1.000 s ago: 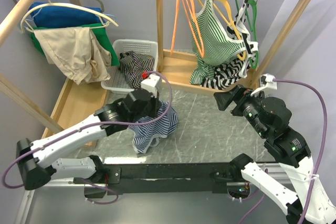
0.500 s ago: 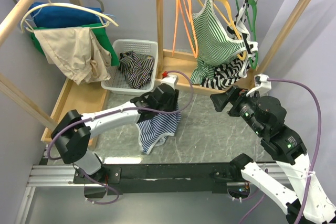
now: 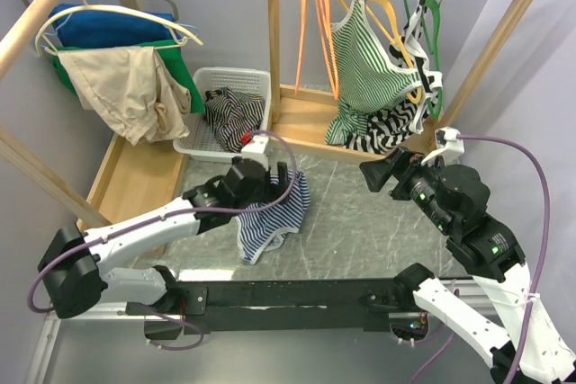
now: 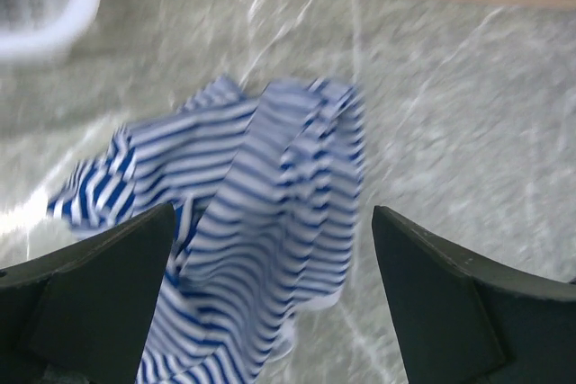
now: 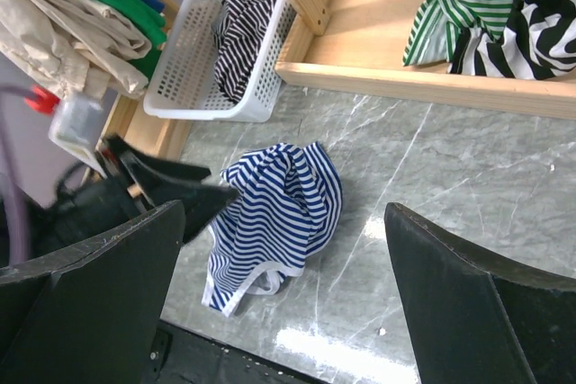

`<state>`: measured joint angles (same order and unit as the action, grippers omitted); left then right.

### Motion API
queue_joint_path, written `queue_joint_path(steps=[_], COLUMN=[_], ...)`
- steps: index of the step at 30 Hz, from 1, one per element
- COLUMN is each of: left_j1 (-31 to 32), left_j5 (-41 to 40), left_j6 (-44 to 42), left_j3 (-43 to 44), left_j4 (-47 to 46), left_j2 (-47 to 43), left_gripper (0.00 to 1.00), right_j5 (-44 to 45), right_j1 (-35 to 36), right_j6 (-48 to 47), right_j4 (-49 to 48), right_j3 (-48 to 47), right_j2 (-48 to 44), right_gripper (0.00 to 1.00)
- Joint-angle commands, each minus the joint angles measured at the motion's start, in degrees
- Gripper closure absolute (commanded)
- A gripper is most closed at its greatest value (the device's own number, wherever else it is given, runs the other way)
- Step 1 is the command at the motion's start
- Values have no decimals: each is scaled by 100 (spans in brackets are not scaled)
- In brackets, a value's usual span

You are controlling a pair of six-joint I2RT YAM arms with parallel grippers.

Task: Remove the tank top from the hanger
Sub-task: Pick up the tank top from the center of the board.

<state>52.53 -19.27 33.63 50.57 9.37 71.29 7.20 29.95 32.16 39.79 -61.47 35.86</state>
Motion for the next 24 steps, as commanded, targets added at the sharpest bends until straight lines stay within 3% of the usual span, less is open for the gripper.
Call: queue_joint_path(steps=[1,6,13,23,24], left_j1=[3,3,20,38,73], left_j5=[-112,72,678,1162,1162], left_j6=[399,276,56,232,249], left_j3=[-574,-470,155,322,261], left_j4=[-66,-593,-1067,-990,-998], left_j2=[-124,446,2080,3198,3207], left_gripper=[4,4,4,1,5], right_j5=[-52,-281,-316,-105,-105], right_j1=[-25,-25,-16,-25,-33], right_j6=[1,-26,-17,-43,-43], right_j4=[-235,-244,-182,-6,-15], right_j3=[12,-23,-66,-154,-154], right_j2=[18,149,132,44,53], right_gripper=[0,0,0,0,0])
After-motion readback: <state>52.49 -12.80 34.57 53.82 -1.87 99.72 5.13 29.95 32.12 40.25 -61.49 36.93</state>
